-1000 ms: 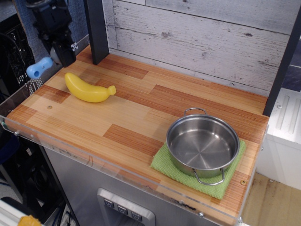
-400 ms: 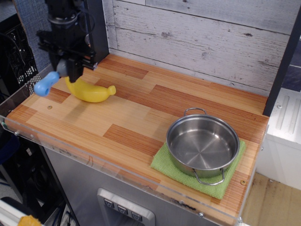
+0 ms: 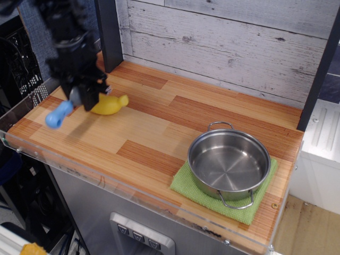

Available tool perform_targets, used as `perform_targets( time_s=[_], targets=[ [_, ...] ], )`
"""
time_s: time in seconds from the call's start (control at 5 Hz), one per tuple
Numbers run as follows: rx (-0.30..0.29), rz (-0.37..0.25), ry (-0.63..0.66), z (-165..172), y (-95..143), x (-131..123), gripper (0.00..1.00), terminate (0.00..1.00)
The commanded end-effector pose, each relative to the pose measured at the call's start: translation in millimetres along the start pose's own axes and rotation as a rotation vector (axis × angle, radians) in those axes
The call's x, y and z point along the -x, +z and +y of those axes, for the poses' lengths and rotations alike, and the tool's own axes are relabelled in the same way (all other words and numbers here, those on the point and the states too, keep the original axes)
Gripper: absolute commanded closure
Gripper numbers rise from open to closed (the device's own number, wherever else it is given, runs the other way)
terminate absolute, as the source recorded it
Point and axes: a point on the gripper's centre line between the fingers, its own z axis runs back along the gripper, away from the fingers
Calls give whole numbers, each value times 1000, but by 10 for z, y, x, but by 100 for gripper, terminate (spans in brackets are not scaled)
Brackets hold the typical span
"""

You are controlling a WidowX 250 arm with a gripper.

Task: Move spoon diagonally from bottom to top of the table towards right

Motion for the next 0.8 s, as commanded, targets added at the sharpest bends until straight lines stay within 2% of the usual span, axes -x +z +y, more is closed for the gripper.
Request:
perform_targets(
  time_s=[0.0,0.2,0.4,0.6],
  targets=[
    [81,-54,-32,-59,-1,-41,100,0],
    [87,-37,-60,-109,-26,-42,100,0],
    [84,-22,-65,-132,-29,-42,0,0],
    [78,-18,-74,-170,48,-45,0,0]
  ],
)
